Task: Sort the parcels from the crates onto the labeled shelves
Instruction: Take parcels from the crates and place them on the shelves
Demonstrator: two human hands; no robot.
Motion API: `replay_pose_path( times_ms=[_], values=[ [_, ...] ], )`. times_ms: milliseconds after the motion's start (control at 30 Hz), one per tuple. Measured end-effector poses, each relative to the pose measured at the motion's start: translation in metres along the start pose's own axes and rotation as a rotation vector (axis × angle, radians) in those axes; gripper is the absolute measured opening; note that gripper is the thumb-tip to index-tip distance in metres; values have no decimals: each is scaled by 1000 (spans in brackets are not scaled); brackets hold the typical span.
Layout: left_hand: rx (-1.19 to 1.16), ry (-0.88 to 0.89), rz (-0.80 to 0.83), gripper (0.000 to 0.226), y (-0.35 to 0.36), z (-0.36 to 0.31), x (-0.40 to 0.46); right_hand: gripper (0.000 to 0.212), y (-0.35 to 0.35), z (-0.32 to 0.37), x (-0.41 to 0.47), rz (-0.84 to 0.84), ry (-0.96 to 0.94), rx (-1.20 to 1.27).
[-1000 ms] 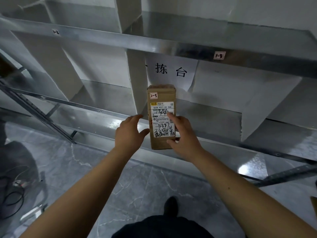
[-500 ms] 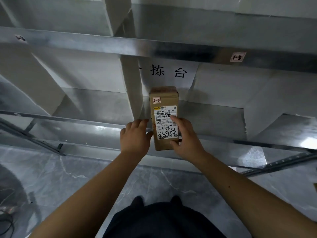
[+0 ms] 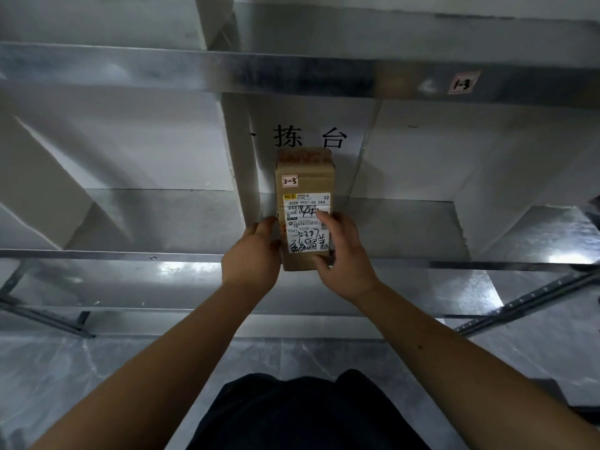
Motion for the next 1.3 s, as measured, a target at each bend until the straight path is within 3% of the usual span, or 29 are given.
replay_pose_path(
  times_ms=[400, 533, 800, 1300],
  values=[
    [38, -36, 33, 61, 32, 13, 12, 96, 41, -34, 25, -73, -62, -27],
    [-25, -33, 1, 58, 38, 13, 19, 96, 46, -35, 37, -78, -95, -51],
    [-200, -60, 45, 80, 55, 5, 35, 99, 46, -44, 53, -94, -94, -43],
    [-184, -124, 98, 89, 53, 0, 30, 107, 39, -44, 48, 73, -34, -107]
  ],
)
Point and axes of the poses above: each hand's wrist, its own x-axis towards the middle knuckle, its own y-axis out of the palm, z = x × y, the point moved 4 cm from there along x, towards the middle knuckle, and after that the axes turned 1 degree about z, right-handed, at the moved point
